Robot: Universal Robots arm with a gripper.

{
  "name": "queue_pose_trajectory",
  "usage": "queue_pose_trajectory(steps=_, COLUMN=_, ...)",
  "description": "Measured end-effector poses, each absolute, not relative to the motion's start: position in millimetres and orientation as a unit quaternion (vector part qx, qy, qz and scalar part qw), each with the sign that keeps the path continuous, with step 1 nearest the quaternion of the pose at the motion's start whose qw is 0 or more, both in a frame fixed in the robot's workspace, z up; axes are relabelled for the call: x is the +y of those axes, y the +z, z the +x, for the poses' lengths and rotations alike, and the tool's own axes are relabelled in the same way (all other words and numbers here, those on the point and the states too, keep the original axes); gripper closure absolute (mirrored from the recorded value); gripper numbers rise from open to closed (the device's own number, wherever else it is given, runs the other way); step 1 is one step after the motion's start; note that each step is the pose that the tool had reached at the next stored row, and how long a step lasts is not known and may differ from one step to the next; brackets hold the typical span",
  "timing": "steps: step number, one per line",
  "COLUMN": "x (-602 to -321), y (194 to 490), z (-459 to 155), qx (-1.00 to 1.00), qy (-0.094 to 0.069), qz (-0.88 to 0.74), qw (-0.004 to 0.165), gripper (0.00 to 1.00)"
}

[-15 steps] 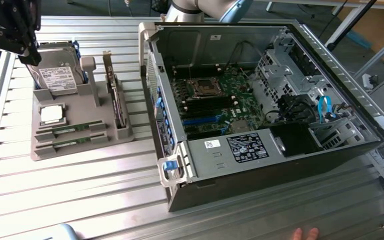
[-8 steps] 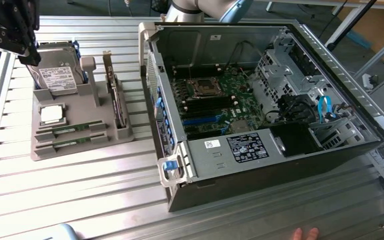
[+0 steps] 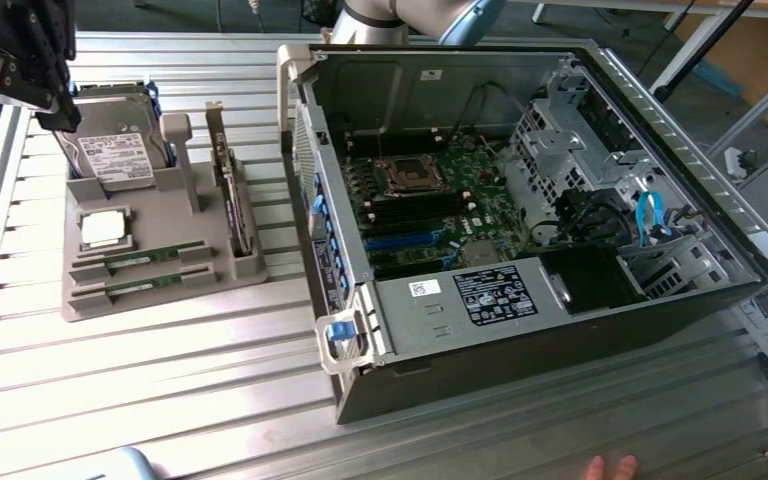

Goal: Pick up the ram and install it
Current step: 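Pick up the ram and move it above insertion slot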

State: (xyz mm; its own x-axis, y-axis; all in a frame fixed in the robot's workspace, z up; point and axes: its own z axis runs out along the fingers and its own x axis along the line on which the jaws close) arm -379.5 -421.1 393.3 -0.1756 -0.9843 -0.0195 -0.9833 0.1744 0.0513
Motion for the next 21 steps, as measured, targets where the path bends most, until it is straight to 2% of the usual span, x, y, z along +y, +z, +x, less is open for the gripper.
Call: queue_pose_trajectory(steps=21, x=-421.1, y=393.3, z=-379.5, qx=-0.758, qy=-0.026, qz=0.651, qw=0.009, gripper=0.89)
